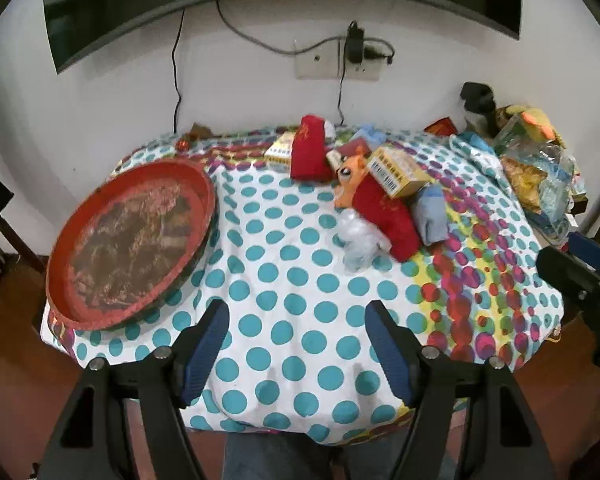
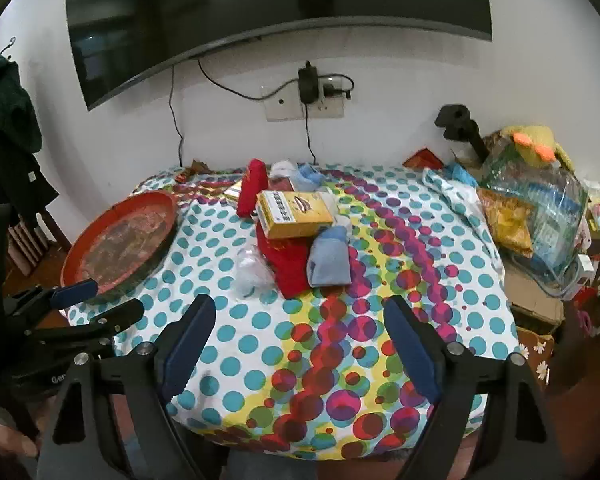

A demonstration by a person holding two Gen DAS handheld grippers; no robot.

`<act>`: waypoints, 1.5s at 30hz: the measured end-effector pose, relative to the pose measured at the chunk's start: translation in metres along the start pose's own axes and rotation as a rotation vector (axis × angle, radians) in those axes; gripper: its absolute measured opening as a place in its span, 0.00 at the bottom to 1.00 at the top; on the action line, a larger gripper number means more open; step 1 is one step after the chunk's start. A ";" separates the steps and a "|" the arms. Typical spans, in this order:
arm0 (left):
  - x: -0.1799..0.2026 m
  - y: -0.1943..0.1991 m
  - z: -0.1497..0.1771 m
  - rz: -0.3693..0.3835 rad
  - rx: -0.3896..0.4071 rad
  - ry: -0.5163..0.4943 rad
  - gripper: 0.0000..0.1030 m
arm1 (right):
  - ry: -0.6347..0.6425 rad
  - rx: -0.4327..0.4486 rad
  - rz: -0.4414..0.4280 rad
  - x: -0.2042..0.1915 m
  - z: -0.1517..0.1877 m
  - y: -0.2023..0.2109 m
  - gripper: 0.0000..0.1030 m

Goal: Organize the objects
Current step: 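Reach the left gripper to the clear plastic bag and grasp it while the right gripper grasps the blue sock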

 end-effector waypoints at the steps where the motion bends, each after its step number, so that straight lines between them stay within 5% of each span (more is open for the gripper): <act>1: 0.000 -0.006 0.002 0.004 -0.011 0.002 0.70 | -0.002 -0.006 0.000 0.001 0.001 -0.003 0.80; 14: -0.001 -0.081 -0.008 0.030 -0.073 -0.019 0.70 | -0.003 -0.143 0.002 0.025 0.010 -0.096 0.59; 28: 0.021 -0.136 -0.026 0.092 -0.097 -0.044 0.70 | -0.008 -0.200 -0.016 0.032 -0.003 -0.189 0.52; 37: 0.033 -0.149 -0.028 0.127 -0.114 -0.051 0.70 | -0.018 -0.164 -0.033 0.035 -0.009 -0.203 0.33; 45: 0.050 -0.142 -0.028 0.180 -0.111 -0.078 0.70 | -0.035 -0.091 0.112 0.089 -0.009 -0.189 0.31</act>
Point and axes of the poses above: each gripper's, at about its wrist camera, not at the fingertips, and y roughly against the way its jaws point, x to its right, z to its underside, the point moved 10 cm from there along -y, roughly the way its jaws point, and after that the axes turned 1 degree about -y, right-handed, at the moved point
